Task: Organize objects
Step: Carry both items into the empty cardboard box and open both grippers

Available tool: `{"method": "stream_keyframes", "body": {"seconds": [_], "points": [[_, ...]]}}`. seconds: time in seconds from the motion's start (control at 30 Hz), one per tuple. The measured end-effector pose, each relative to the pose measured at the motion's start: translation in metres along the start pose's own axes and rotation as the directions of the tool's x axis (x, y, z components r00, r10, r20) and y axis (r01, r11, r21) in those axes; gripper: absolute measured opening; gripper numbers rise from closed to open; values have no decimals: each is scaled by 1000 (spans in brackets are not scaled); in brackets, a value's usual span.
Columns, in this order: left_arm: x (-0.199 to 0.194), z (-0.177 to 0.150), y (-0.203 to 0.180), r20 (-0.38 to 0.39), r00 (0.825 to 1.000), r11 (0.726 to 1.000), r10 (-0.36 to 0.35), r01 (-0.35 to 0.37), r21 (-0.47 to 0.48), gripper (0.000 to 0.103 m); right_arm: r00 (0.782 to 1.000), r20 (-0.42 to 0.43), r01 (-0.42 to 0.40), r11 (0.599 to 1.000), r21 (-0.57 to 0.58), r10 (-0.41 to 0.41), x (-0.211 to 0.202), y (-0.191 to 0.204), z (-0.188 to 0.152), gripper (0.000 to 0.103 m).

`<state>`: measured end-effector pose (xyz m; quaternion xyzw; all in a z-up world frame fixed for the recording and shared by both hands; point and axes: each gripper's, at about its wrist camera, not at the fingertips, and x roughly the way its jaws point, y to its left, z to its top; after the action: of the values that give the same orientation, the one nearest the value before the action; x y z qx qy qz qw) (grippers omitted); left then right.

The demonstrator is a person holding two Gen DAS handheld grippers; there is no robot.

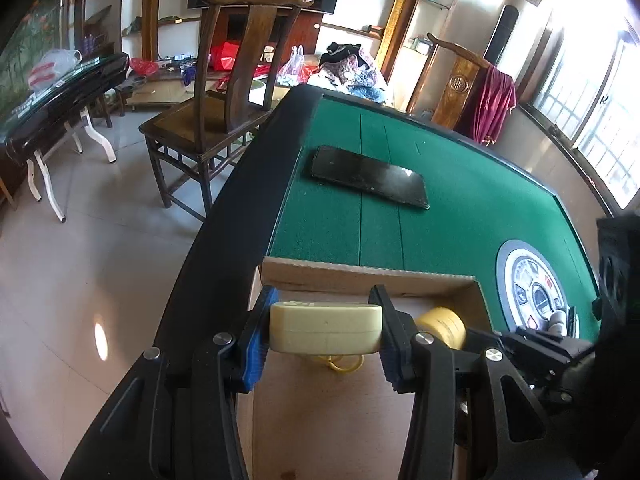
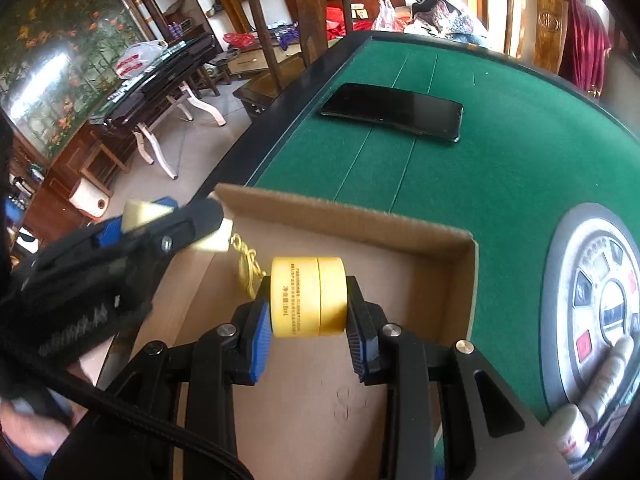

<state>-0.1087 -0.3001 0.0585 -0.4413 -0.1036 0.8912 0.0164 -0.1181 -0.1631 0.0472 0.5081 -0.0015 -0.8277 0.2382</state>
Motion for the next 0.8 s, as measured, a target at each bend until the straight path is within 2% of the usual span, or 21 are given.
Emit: {"method": "stream_keyframes", "body": {"seconds": [0.23,0.57,0.8], "points": [[13,-10,10,-23,1000,1000,-16,16,-14,41,999,-21,50,998,-26,-51,26,7,3,30],[24,-12,20,-41,998,998,-41,39,-44,41,992,2,122,989,-89,-122,38,14,3,30],[28,-13,12,-44,999,1000,-19,18,-21,45,990,5,138,986,-97,-139,40,10,0,31]]}}
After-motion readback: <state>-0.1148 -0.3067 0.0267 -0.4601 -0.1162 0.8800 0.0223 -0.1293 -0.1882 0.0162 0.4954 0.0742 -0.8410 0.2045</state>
